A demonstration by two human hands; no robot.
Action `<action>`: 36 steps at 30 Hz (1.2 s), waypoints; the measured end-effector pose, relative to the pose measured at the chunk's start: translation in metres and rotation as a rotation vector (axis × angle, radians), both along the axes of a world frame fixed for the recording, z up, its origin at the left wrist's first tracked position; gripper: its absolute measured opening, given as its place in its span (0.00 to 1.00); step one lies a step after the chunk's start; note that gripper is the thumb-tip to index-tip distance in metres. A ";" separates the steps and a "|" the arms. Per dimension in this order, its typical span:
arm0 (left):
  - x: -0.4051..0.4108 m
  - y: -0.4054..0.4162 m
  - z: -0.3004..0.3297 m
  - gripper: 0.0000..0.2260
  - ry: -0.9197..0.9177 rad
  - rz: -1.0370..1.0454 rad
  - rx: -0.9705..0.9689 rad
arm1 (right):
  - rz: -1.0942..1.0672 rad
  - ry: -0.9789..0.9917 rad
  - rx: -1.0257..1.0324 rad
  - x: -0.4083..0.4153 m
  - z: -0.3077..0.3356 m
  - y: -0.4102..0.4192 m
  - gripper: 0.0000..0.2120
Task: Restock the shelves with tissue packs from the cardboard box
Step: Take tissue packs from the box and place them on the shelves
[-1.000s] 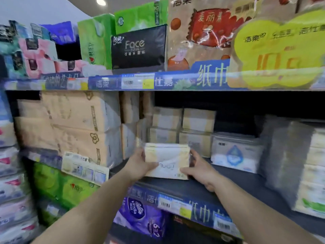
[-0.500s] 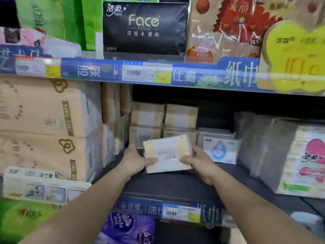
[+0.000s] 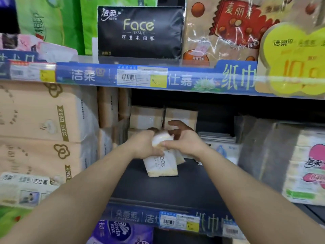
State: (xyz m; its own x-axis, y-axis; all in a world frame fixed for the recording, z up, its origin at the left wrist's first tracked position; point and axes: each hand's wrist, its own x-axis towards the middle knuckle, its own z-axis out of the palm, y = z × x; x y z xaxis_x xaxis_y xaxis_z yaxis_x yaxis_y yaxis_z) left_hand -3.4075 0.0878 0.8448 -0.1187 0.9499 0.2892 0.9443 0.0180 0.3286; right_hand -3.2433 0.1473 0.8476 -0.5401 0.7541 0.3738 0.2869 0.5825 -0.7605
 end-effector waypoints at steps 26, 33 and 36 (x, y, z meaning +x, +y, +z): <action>-0.085 0.051 -0.103 0.18 -0.860 0.395 0.156 | -0.309 0.163 -0.474 -0.095 -0.107 0.054 0.12; -0.084 0.066 -0.101 0.10 -0.812 0.457 0.191 | -0.381 0.285 -0.429 -0.107 -0.111 0.061 0.09; -0.081 0.066 -0.100 0.09 -0.802 0.500 0.232 | -0.428 0.291 -0.395 -0.111 -0.112 0.060 0.07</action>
State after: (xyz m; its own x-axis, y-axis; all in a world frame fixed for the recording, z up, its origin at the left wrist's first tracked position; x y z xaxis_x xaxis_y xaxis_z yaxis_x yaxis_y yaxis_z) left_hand -3.4884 0.1542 0.7448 -0.7365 0.6656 0.1204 0.3394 0.2097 0.9170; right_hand -3.3540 0.2074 0.7361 -0.0796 0.9908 0.1099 0.1813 0.1228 -0.9757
